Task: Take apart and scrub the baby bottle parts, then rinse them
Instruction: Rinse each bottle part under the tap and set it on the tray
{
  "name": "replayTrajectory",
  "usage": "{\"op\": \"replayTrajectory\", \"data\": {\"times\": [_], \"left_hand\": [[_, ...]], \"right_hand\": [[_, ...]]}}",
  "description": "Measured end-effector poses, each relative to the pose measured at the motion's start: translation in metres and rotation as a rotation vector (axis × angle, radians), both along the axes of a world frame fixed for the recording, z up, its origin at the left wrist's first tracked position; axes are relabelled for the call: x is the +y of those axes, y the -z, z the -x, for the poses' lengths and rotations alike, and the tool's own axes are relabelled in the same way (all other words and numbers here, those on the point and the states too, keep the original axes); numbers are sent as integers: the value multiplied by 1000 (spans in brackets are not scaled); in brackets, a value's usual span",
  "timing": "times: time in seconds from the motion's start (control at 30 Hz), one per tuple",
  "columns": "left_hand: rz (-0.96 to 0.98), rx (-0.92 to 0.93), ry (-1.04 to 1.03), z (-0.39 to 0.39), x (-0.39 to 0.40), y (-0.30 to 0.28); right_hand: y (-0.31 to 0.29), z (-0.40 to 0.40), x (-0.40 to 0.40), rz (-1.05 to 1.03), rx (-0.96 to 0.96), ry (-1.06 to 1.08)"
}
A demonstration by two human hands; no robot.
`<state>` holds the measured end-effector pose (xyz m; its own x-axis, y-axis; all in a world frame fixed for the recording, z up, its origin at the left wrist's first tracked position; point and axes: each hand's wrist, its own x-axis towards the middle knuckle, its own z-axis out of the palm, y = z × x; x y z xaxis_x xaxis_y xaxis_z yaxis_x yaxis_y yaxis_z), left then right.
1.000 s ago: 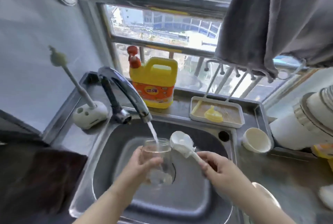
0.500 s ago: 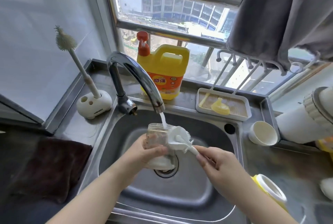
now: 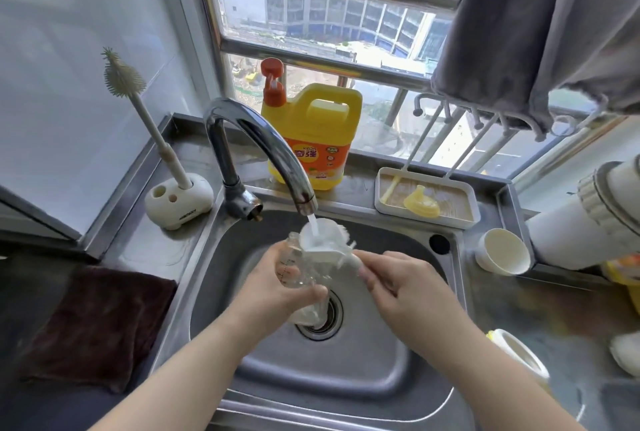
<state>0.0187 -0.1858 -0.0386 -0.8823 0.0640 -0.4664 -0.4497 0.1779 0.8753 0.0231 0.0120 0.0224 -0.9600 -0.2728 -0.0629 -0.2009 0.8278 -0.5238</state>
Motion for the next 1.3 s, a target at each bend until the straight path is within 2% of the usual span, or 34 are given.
{"op": "replayTrajectory", "data": {"times": [0.27,0.43,0.6,0.8,0.93,1.07,1.2,1.3], "left_hand": [[91,8,26,-3,4,-5],[-180,-140,11,-1,-6,-7],[-452,-197,43,-1,-10,-11],[-520,-247,-28,0,-10,-11],[-666,-240,-35,5,-5,-13],[-507,-191,-38,4,-3,-11],[-461,-199,-20,-2,-6,-7],[-478,-202,2,-1,-3,-7]], "right_hand": [[6,4,4,-8,-35,25],[16,3,23,57,-53,63],[18,-4,25,163,-74,63],[21,-8,35,227,-106,93],[20,-10,24,261,-99,28],[25,-18,29,195,-101,-18],[24,-7,46,119,-107,-30],[24,3,40,180,-32,27]]}}
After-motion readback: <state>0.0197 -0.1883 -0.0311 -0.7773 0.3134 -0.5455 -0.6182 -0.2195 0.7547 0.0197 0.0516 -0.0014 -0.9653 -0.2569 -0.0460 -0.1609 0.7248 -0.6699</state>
